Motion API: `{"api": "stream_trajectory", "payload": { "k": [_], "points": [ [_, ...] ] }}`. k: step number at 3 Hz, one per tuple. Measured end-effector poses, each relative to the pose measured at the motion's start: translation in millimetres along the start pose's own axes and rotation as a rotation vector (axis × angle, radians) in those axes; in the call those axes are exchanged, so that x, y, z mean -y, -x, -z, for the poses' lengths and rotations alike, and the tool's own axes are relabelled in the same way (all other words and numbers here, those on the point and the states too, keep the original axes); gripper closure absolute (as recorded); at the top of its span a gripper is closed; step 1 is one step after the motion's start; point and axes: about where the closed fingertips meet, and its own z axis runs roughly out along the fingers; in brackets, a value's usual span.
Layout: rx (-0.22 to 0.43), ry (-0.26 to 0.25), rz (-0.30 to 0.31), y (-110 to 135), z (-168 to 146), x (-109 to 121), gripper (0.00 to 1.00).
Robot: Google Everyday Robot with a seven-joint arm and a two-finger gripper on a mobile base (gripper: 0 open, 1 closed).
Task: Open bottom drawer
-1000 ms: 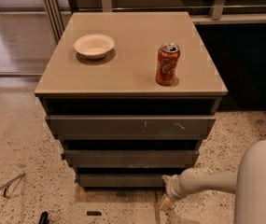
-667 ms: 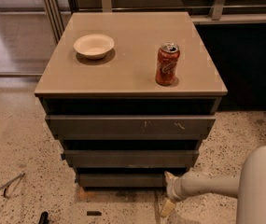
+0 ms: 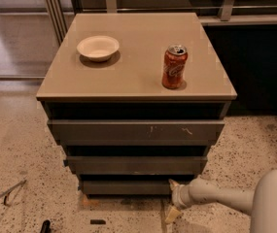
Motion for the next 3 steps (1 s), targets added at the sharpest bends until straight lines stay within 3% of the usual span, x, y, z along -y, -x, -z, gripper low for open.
{"api": "stream_trajectory", "payload": {
  "k": [2,3],
  "points": [
    [0.041,0.043,0.038,13.3,-49.8,27.5,0.0],
    [0.034,0.051,0.035,13.3,-50.3,26.6,0.0]
  ]
}}
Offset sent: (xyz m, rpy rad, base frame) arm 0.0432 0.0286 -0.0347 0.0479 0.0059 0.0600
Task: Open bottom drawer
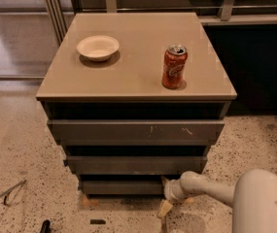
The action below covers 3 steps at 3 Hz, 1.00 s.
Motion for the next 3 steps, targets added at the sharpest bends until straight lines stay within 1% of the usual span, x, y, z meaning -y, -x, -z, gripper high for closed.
{"api": "stream_trajectory", "payload": {
  "k": [1,2,3],
  "points": [
    [-0.032,0.04,-0.017,-0.3,-2.6,-5.0,0.0],
    [-0.081,0.116,-0.079,1.4,0.2,-17.1,0.0],
    [-0.1,0.154,-0.116,3.4,4.5,-25.8,0.0]
  ]
}}
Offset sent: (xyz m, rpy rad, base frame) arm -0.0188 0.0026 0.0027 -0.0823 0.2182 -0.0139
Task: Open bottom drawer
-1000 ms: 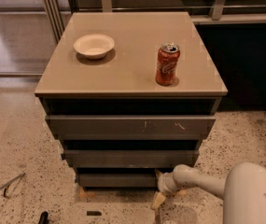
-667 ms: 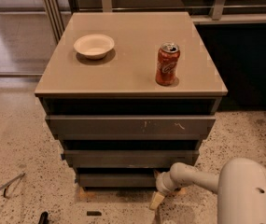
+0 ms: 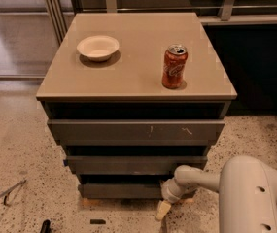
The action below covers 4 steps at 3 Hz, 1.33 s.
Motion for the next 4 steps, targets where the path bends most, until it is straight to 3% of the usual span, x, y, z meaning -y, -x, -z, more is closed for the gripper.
{"api": "stream_trajectory", "payload": {
  "k": [1,3,4],
  "points": [
    [-0.012,0.049,-0.063,-9.8,9.4,-24.2,0.0],
    [-0.021,0.116,-0.122,-27.7,21.9,-66.9,0.0],
    [-0.021,0.116,-0.122,-27.7,21.9,-66.9,0.0]
  ]
}}
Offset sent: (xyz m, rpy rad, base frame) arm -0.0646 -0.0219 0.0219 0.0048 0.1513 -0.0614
